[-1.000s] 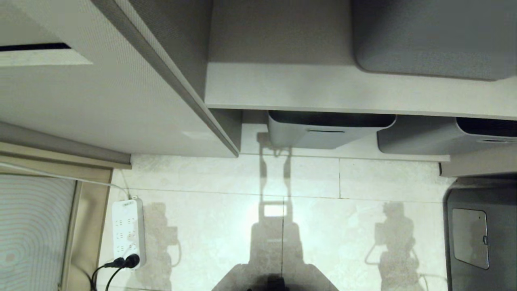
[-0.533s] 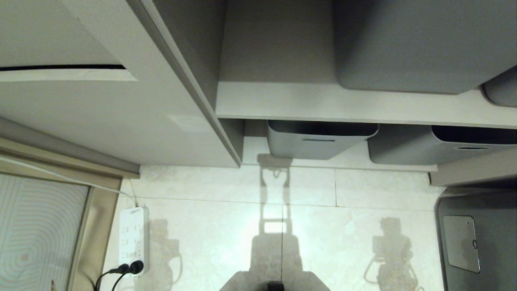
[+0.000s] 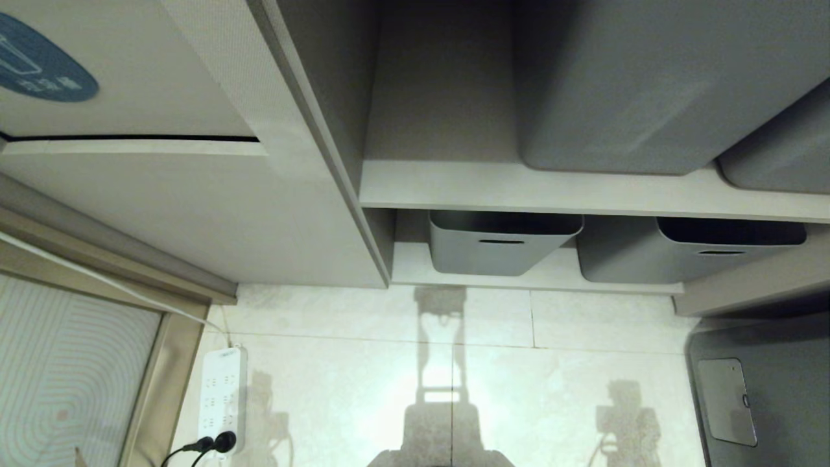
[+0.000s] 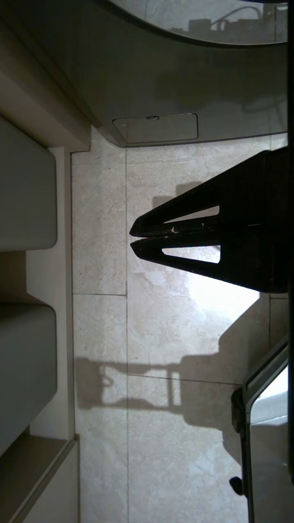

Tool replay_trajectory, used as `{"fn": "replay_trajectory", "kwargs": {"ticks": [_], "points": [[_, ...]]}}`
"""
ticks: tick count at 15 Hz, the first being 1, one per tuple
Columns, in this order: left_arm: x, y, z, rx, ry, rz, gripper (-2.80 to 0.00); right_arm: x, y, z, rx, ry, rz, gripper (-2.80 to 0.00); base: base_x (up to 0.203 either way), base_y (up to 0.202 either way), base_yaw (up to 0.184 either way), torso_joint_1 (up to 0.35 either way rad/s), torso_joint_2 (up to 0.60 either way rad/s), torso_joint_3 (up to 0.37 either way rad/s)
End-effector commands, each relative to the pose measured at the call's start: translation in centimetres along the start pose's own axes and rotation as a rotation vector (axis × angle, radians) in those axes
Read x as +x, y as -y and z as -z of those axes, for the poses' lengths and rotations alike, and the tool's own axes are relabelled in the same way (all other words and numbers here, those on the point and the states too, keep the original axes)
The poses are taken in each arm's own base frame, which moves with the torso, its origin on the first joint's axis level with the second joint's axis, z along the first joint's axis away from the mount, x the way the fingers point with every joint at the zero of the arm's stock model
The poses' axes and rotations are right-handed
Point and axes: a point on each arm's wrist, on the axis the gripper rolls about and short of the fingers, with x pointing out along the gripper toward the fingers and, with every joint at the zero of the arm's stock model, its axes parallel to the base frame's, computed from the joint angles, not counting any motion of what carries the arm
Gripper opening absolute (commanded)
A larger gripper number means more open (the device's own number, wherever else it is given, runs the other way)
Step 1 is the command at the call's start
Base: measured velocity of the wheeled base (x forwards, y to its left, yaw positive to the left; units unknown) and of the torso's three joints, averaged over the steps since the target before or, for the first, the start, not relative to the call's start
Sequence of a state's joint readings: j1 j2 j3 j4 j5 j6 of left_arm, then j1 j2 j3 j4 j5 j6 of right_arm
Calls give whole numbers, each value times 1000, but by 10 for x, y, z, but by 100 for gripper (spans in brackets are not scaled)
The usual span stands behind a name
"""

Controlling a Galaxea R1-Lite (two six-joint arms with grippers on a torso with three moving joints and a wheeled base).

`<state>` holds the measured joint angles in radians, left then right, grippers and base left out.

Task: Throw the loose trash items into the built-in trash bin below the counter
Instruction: Put the garbage in the trash can

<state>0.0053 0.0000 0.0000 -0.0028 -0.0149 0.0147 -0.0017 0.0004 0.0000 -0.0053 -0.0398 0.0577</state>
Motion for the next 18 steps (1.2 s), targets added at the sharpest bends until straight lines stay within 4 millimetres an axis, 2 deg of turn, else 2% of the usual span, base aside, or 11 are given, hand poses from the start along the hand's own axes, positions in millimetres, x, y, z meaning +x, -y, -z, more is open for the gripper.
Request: {"fn": "replay_trajectory", "kwargs": {"ticks": [1,18], "points": [[0,0,1,1,-3,-1,-280,0,0,0,1,-1,0,-280,0,0,0,4,2,212],[0,0,1,22,-6,3,-280,0,0,0,1,-2,0,-280,0,0,0,3,1,205]]}}
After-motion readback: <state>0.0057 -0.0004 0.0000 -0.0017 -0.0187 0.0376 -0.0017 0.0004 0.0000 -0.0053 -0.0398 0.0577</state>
